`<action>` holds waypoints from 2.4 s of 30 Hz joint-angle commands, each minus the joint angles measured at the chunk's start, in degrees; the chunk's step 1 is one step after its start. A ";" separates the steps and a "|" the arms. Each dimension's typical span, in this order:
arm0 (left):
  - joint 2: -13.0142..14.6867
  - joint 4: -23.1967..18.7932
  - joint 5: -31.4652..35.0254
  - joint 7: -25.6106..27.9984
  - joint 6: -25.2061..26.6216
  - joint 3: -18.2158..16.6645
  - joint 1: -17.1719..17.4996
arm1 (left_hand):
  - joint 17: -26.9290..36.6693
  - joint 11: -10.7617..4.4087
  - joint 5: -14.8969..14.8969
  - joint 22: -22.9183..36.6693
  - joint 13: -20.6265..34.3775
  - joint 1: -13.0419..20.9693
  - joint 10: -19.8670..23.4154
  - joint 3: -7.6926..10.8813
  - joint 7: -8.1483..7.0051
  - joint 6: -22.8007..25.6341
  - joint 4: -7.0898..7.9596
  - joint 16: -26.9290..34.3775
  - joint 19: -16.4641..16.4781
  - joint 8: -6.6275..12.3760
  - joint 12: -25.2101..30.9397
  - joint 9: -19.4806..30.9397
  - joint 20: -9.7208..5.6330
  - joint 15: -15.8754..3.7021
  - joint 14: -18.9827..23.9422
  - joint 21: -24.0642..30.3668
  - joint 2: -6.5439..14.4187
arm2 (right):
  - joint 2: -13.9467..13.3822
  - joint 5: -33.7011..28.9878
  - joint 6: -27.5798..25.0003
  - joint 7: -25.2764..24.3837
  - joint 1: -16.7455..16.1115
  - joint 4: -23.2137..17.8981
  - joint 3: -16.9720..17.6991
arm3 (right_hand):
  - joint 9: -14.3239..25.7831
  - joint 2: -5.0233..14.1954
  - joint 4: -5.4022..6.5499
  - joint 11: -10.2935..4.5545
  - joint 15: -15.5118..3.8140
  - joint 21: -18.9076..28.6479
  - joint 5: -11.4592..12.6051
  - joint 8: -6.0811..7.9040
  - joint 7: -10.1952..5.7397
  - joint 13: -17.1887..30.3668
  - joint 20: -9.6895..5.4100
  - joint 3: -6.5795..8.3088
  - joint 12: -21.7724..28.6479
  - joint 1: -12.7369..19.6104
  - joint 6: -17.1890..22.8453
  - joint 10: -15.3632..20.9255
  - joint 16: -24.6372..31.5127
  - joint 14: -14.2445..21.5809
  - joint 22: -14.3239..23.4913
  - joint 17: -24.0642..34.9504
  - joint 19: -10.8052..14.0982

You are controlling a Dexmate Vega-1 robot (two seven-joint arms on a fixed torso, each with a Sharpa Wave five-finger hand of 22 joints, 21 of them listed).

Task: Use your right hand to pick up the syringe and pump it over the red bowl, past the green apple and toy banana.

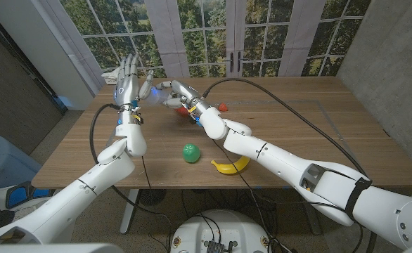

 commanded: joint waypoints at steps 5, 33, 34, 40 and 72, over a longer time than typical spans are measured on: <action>0.84 -0.64 -10.85 -1.44 -18.14 -5.34 3.97 | 0.29 -0.85 -0.33 0.14 0.17 -1.35 -0.43 -1.74 -1.54 0.05 -0.04 0.58 -0.61 0.02 -0.10 0.26 -2.38 -4.70 0.38 -0.42 -2.27 | -0.03 -0.24 0.02 -0.78 0.20 0.82 -0.02 | 0.27 3.28 0.79 4.14 0.08 0.34 0.30 0.14 8.46 7.88 -5.56 1.33 0.07 2.40 16.26 18.25 -0.18 0.24 0.22 0.16 -0.16; -5.06 1.89 -23.82 -9.25 -35.27 -13.29 9.22 | 0.17 -0.60 -0.17 0.13 0.17 -1.49 -1.04 -3.13 -2.52 0.43 -0.64 0.32 -1.07 0.11 -0.14 0.25 -2.16 -4.35 -0.01 -0.43 -3.97 | -3.19 -0.03 4.64 -6.13 -1.89 -0.77 3.88 | 0.45 3.40 1.04 3.14 0.11 0.20 0.30 -0.52 7.53 8.70 -5.61 1.56 -0.81 1.78 15.42 17.32 -0.36 -0.35 0.22 0.71 -0.99; -5.25 2.22 -24.52 -9.80 -35.99 -13.42 9.24 | 0.17 -0.60 -0.16 0.13 0.17 -1.48 -1.06 -3.14 -2.44 0.40 -0.65 0.31 -1.06 0.09 -0.15 0.25 -2.16 -4.36 -0.02 -0.42 -3.96 | -3.40 0.19 4.45 -5.82 -1.98 -1.15 4.12 | 0.45 3.23 1.05 3.12 0.12 0.18 0.28 -0.56 7.45 8.74 -5.62 1.47 -0.91 1.66 15.40 17.19 -0.35 -0.44 0.22 0.79 -1.07; -6.03 3.01 -27.04 -12.24 -38.12 -14.26 9.52 | 0.15 -0.64 -0.09 0.13 0.17 -1.41 -1.09 -3.20 -2.05 0.36 -0.72 0.29 -0.99 0.06 -0.13 0.25 -2.13 -4.37 -0.07 -0.39 -3.90 | -4.00 -1.10 5.87 -8.18 -2.26 -0.82 4.77 | 0.53 3.40 1.22 2.96 0.18 0.15 0.35 -0.77 7.10 8.90 -5.69 1.47 -1.22 1.50 15.06 16.83 -0.42 -0.73 0.27 1.00 -1.36; -8.36 2.40 -31.33 -17.08 -39.57 -16.41 11.44 | 0.11 -0.55 0.14 0.11 0.16 -1.16 -1.28 -3.48 -1.70 0.00 -1.12 0.21 -0.78 -0.05 -0.11 0.26 -2.16 -4.50 -0.34 -0.31 -3.64 | -12.65 -10.37 -3.96 -16.47 -10.33 -12.49 9.11 | 0.93 3.80 1.76 2.60 0.29 0.00 0.46 -0.86 6.21 9.16 -5.66 1.26 -2.13 0.56 15.22 16.60 -0.76 -1.74 0.32 1.65 -2.53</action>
